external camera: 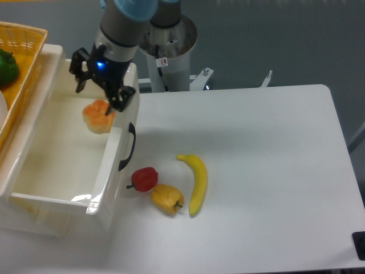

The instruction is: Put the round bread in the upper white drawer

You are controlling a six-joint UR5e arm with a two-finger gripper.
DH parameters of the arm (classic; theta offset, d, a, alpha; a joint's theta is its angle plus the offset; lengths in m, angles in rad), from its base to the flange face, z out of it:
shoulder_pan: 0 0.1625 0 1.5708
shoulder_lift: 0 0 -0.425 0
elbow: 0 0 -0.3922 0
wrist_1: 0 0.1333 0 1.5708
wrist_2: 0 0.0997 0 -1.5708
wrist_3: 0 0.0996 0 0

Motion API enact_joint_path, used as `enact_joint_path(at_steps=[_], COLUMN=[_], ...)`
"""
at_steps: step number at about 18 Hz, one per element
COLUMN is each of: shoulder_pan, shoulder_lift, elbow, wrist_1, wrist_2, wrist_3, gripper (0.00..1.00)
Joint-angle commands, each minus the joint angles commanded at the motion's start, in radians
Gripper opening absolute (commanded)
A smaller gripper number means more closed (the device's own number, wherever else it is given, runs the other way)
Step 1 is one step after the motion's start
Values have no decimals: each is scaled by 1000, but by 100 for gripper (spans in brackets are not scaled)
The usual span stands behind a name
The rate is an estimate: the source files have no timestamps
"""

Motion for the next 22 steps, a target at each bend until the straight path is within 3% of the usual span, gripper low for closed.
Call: enact_joint_path(at_steps=[8, 13, 16, 22], shoulder_pan=[107, 124, 121, 132], shoulder_lift=[25, 15, -11, -70], elbow=[2, 9, 0, 9], wrist_1=[34, 69, 87, 117], wrist_2=[75, 230, 314, 337], wrist_3=[5, 67, 165, 176], gripper=[100, 100, 100, 100])
